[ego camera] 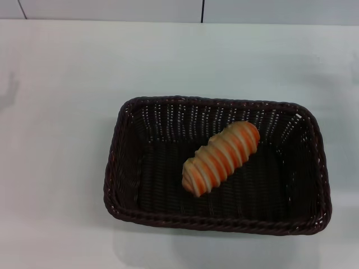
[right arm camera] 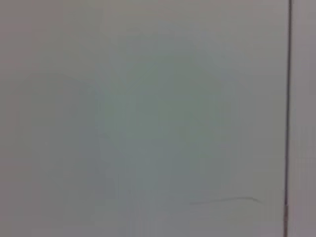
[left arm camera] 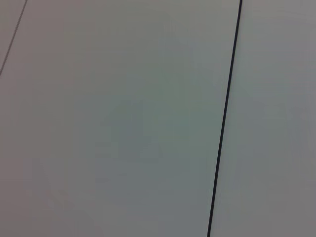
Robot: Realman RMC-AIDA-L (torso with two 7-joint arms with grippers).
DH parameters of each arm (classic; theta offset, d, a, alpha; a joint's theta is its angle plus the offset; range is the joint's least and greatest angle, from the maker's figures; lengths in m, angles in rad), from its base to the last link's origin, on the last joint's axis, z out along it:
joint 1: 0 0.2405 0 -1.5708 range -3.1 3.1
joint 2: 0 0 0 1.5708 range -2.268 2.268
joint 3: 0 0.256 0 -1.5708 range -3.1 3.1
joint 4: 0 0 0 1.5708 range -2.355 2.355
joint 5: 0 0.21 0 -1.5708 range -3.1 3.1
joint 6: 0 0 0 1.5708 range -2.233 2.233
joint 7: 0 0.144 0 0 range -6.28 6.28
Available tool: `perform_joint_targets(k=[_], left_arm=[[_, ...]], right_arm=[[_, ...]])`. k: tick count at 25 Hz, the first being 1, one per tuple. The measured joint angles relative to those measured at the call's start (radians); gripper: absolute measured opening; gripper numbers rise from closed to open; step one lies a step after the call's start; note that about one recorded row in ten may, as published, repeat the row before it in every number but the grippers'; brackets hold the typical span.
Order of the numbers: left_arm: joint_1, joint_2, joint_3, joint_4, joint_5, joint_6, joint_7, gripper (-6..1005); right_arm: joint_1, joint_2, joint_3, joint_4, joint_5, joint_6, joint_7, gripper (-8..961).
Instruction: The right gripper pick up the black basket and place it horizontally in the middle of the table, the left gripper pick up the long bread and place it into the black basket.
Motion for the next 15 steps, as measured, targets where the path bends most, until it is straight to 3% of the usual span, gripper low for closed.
perform_joint_targets(k=[7,15], left_arm=[[-0.014,0.000,0.005,0.023,0.000,0.011,0.000,864],[-0.021,-0.001,0.007,0.027,0.000,0.013,0.000,864]], right_arm=[[-0.009,0.004,0.064,0.009,0.014,0.022,-0.009,506],[-0.012,0.002,0.114,0.053,0.014,0.151,-0.010,437]])
